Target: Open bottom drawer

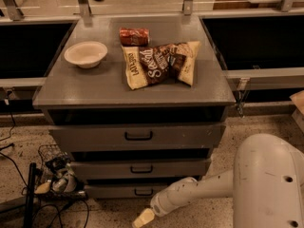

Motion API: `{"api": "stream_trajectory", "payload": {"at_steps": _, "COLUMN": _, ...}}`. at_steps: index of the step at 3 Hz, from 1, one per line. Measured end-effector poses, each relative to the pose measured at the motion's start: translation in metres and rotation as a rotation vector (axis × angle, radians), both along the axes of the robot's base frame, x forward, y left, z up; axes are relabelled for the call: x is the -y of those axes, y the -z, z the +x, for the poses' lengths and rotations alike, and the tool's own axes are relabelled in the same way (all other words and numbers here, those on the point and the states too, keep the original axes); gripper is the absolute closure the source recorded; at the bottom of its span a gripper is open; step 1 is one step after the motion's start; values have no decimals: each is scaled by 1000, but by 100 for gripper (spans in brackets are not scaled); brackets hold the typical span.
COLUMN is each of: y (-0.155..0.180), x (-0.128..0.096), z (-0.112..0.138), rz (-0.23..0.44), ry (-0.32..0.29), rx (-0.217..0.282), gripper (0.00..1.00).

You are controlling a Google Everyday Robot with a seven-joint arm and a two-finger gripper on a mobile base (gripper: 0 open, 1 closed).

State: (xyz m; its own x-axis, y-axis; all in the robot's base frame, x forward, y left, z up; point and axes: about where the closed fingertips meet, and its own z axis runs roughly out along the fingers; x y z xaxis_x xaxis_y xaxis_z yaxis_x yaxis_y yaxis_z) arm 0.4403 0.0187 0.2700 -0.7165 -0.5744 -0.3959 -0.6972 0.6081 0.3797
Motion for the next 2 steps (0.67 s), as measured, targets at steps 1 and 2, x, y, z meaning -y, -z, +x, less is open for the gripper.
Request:
{"api": "stream_trajectory", "payload": {"at_steps": 1, "y": 0, "x": 0, "z": 0, "rz": 0, "ry": 0, "rx": 0, "gripper": 0}}
{"api": "stream_trajectory", "payload": {"at_steps": 2, "y": -7, "x": -7, "z": 3, "rz": 43, "ry": -24, "rx": 54, "gripper": 0}}
